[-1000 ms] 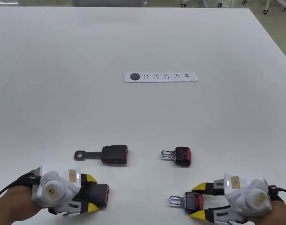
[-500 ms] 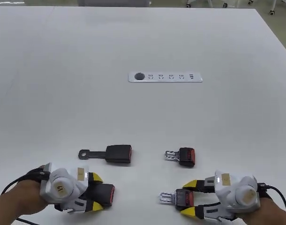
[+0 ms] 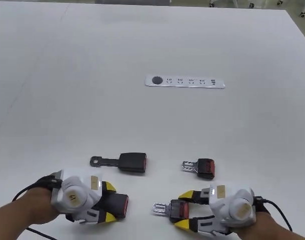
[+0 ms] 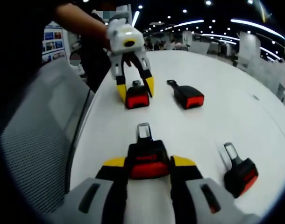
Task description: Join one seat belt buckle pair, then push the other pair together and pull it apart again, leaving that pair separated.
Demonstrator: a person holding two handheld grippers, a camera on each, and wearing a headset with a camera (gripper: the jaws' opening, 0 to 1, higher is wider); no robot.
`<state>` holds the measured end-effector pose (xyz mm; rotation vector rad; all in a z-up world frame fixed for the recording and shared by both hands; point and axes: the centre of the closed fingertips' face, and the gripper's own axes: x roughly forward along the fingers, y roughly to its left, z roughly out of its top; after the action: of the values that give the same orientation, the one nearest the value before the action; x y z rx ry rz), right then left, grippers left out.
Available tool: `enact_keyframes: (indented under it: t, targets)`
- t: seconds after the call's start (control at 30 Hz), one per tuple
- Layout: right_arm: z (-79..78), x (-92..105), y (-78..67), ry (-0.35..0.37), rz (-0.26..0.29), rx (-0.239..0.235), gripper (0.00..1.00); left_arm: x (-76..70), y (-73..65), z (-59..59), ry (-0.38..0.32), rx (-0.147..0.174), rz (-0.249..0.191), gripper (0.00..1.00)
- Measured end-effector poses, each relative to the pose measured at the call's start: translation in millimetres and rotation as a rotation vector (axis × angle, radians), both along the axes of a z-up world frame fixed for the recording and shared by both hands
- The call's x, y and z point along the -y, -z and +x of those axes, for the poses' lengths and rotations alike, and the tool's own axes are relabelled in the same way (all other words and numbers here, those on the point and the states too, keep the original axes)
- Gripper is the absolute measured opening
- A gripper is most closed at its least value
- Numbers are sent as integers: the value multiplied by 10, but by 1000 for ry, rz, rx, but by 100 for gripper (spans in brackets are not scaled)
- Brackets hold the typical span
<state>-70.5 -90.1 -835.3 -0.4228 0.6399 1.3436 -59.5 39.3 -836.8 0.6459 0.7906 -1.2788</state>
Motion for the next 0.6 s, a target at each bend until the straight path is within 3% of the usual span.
enact_keyframes:
  t: [0.33, 0.6]
  targets:
    - [31, -376, 29, -57, 7, -2, 35, 0, 16, -7, -4, -1, 8, 39]
    - [61, -561, 29, -76, 15, 0, 35, -10, 38, -5, -5, -1, 8, 39]
